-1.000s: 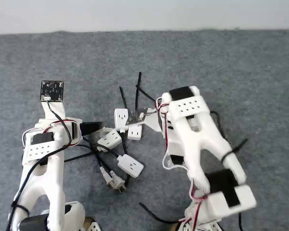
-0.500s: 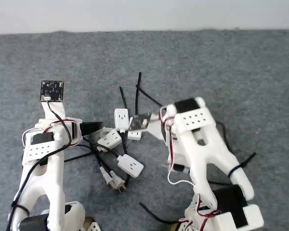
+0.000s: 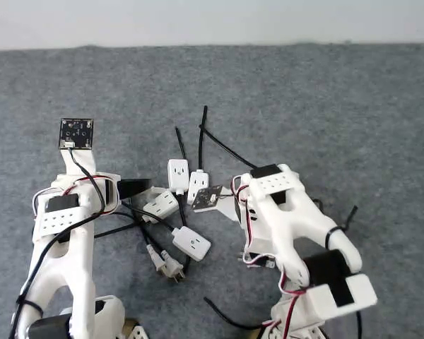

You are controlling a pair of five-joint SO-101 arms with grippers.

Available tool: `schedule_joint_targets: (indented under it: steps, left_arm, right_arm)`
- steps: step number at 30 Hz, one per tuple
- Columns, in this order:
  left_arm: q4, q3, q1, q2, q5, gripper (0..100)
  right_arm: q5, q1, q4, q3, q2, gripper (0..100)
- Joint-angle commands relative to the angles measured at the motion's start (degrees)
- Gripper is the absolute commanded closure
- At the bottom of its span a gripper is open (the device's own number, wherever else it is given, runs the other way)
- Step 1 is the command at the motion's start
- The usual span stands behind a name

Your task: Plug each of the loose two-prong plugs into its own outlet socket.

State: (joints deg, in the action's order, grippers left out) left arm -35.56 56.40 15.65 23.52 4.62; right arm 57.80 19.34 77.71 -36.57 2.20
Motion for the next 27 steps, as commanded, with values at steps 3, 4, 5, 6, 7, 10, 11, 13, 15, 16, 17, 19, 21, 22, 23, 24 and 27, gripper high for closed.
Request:
schedule_joint_targets:
  steps: [3, 4, 5, 6, 7, 10, 11, 13, 15, 16, 17, 19, 21, 22, 23, 24, 27]
  left_arm:
    - [1.3, -0.3, -0.1, 0.0, -0.1, 48]
    - [1.3, -0.3, -0.1, 0.0, -0.1, 48]
    - [1.3, -0.3, -0.1, 0.0, -0.1, 48]
    - [1.3, -0.3, -0.1, 0.0, -0.1, 48]
    - [1.3, -0.3, -0.1, 0.0, -0.1, 48]
    - [1.3, -0.3, -0.1, 0.0, -0.1, 48]
    - [1.3, -0.3, -0.1, 0.0, -0.1, 48]
    - [1.3, -0.3, -0.1, 0.0, -0.1, 48]
    - [1.3, -0.3, -0.1, 0.0, -0.1, 48]
    - [1.3, -0.3, -0.1, 0.0, -0.1, 48]
    - [1.3, -0.3, -0.1, 0.0, -0.1, 48]
    - [1.3, -0.3, -0.1, 0.0, -0.1, 48]
    - [1.3, -0.3, -0.1, 0.0, -0.1, 48]
    - [1.3, -0.4, -0.1, 0.0, -0.1, 48]
    - [1.3, -0.4, -0.1, 0.0, -0.1, 48]
    - [1.3, -0.4, -0.1, 0.0, -0.1, 48]
    - [1.3, -0.4, -0.1, 0.0, -0.1, 48]
  right_arm:
    - [-0.4, -0.4, -3.2, 0.0, 5.7, 98.6]
    - [-0.4, -0.4, -3.7, 0.0, 6.5, 98.6]
    - [-0.4, -0.3, -4.1, 0.0, 7.3, 98.6]
    - [-0.4, -0.2, -4.4, 0.0, 8.0, 98.6]
    - [-0.4, -0.1, -4.4, 0.0, 8.6, 98.6]
    - [-0.3, -0.1, -4.4, 0.0, 8.8, 98.6]
    - [-0.3, -0.1, -4.4, 0.0, 8.8, 98.6]
    - [-0.3, -0.1, -4.4, 0.0, 8.8, 98.6]
    - [-0.3, -0.1, -4.4, 0.0, 8.8, 98.6]
    - [-0.3, -0.1, -4.4, 0.0, 8.9, 98.6]
    - [-0.4, -0.1, -4.4, 0.0, 9.0, 98.6]
    - [-0.4, -0.1, -4.4, 0.0, 9.2, 98.6]
    - [-0.4, -0.1, -4.4, 0.0, 9.3, 99.0]
    - [-0.4, -0.1, -4.4, 0.0, 9.3, 99.0]
    - [-0.4, -0.1, -4.4, 0.0, 9.4, 99.0]
    - [-0.5, -0.1, -4.4, 0.0, 9.4, 99.0]
    - [-0.5, -0.2, -4.5, 0.0, 9.4, 99.0]
